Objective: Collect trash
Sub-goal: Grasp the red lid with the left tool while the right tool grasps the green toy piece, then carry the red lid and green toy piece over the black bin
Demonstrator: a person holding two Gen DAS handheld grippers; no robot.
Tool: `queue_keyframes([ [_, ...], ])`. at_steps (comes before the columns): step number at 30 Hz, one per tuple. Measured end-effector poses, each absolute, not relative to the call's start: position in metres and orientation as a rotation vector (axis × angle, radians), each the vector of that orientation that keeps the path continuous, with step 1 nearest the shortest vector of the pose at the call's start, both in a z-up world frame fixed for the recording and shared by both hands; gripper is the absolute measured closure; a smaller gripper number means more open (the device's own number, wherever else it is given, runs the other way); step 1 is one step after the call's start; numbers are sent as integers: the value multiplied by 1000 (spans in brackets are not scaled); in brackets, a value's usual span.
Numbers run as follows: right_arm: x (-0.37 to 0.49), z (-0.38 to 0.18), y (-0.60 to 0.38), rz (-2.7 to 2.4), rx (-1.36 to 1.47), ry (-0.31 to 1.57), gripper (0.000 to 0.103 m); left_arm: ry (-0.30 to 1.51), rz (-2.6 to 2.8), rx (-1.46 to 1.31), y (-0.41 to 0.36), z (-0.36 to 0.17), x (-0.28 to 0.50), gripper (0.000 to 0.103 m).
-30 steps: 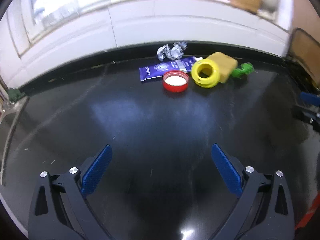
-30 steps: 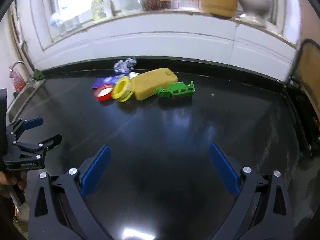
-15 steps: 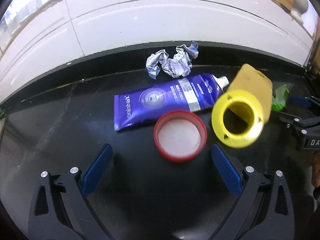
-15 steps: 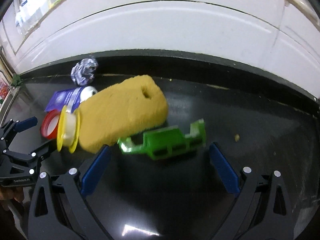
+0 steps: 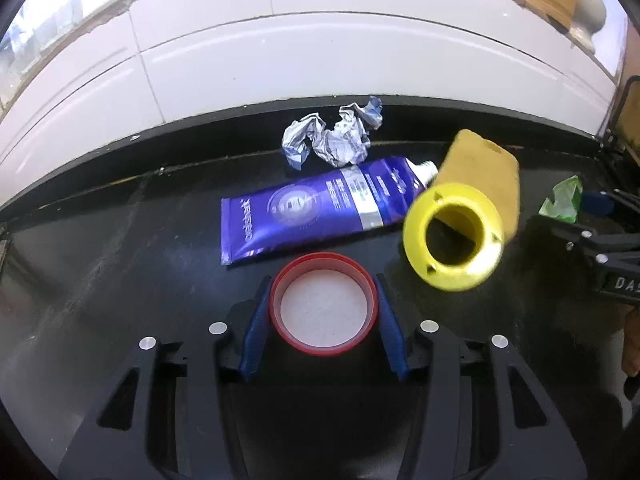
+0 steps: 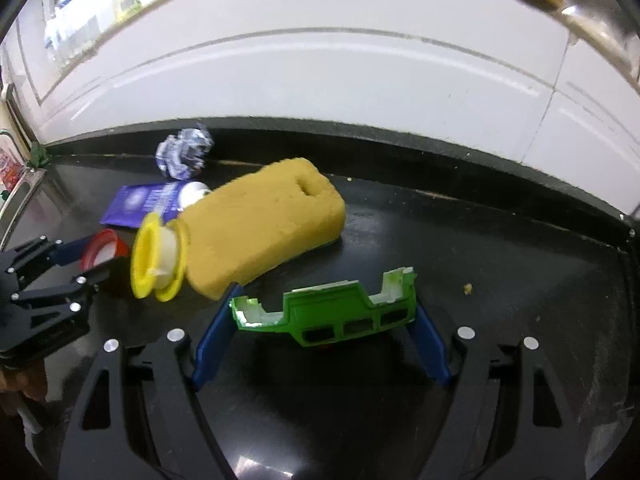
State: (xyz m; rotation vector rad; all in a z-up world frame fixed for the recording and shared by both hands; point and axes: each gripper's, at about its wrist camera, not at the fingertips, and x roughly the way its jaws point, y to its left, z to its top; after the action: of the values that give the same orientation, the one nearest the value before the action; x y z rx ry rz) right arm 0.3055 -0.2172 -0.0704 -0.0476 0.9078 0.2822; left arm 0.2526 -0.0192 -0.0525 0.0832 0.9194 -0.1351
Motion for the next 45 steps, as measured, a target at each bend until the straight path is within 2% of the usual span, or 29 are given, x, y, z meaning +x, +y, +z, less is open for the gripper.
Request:
queue_keyframes([
  [10,199,-30,-219,281,-18,854,26,880,-124,69,-2,-18,150,54],
  [18,91,-36,-215,301,-1,852,26,863,-120,55,6,-15,45,54],
  [30,56,-28,-185,339,-19,821,26,862,-48,10,47,-24,-1,54],
  [38,53,-19,-77,542,-80,809,26,840,96,-54,123,-21,-31,54],
  [45,16,-19,71,814,-185,815,26,842,330,-130,237,-25,-99,54],
])
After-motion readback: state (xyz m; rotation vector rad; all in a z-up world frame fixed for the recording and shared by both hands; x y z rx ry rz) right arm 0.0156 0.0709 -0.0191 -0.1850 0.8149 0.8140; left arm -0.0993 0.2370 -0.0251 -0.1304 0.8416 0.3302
